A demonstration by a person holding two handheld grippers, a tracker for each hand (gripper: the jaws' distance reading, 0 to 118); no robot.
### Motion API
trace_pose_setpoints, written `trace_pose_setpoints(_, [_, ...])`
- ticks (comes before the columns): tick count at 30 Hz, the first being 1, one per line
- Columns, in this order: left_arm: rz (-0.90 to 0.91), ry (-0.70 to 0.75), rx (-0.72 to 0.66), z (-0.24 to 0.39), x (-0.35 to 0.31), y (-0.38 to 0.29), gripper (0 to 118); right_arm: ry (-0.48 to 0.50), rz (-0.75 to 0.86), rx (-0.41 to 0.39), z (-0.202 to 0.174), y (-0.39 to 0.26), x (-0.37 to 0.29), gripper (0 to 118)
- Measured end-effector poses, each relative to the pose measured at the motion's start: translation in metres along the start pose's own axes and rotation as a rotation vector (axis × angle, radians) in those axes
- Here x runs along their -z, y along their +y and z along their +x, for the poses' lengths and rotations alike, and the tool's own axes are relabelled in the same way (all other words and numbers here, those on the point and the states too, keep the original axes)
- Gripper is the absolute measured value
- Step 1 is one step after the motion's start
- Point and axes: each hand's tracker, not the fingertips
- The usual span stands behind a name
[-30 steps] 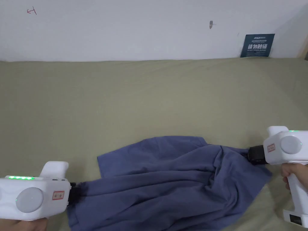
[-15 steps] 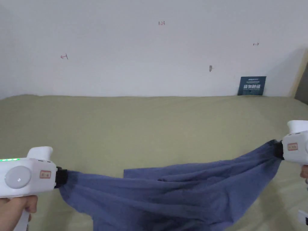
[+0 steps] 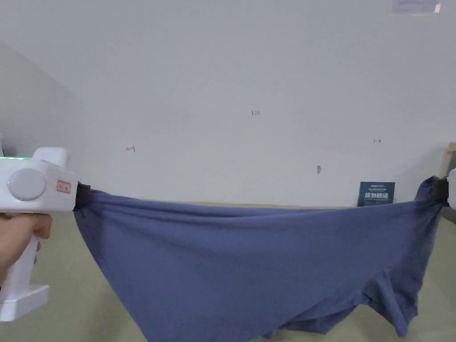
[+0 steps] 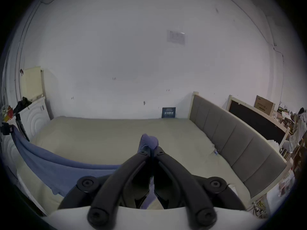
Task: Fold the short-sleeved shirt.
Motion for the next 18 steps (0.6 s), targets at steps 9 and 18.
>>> trace_pose_setpoints(9, [0.054, 0.082, 0.017, 0.024, 0.030, 0.074, 9, -0.062, 0.043, -0.007, -0.008, 0.049, 0.030, 2])
trace_pose_setpoints(18, [0.087, 0.145, 0.034, 0.044, 0.089, 0.128, 9, -0.092, 0.075, -0.006, -0.019, 0.099, 0.093, 2])
